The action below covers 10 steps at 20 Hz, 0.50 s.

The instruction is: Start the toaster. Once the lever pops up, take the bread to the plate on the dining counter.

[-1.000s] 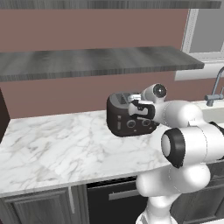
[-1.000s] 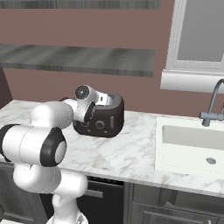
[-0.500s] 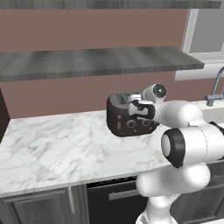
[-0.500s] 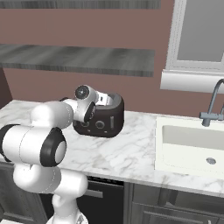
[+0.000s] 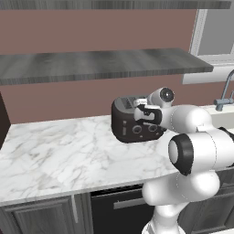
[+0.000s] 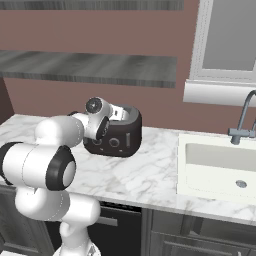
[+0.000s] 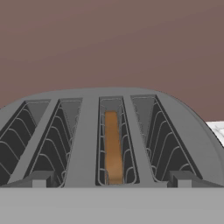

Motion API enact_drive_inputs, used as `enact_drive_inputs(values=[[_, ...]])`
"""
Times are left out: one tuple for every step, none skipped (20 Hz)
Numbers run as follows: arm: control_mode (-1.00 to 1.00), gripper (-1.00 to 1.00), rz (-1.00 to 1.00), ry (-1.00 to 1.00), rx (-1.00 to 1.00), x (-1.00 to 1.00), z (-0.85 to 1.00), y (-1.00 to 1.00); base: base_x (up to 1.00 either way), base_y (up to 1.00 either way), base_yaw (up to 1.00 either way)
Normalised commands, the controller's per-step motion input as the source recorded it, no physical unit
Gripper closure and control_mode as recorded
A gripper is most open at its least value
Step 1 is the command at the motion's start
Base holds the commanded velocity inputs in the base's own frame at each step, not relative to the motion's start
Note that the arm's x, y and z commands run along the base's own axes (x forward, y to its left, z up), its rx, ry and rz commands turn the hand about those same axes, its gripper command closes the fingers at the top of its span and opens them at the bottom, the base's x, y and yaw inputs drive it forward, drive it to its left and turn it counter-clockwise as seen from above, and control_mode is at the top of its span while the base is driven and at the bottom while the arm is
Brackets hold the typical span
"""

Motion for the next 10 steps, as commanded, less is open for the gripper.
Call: enact_drive_inputs(values=[[-1.00,-1.00,0.00,0.00,0.00,0.00,0.00,0.00,0.00,0.00,0.00],[-1.00,-1.00,0.00,0.00,0.00,0.00,0.00,0.00,0.00,0.00,0.00],[-1.00,-1.00,0.00,0.00,0.00,0.00,0.00,0.00,0.00,0.00,0.00],[-1.00,-1.00,0.00,0.00,0.00,0.00,0.00,0.00,0.00,0.00,0.00],[-1.00,-1.00,0.00,0.00,0.00,0.00,0.00,0.00,0.00,0.00,0.00],[-1.00,-1.00,0.00,0.00,0.00,0.00,0.00,0.00,0.00,0.00,0.00],[-1.00,-1.00,0.00,0.00,0.00,0.00,0.00,0.00,0.00,0.00,0.00],[-1.00,-1.00,0.00,0.00,0.00,0.00,0.00,0.00,0.00,0.00,0.00],[-1.00,-1.00,0.00,0.00,0.00,0.00,0.00,0.00,0.00,0.00,0.00],[-1.00,-1.00,0.00,0.00,0.00,0.00,0.00,0.00,0.00,0.00,0.00]])
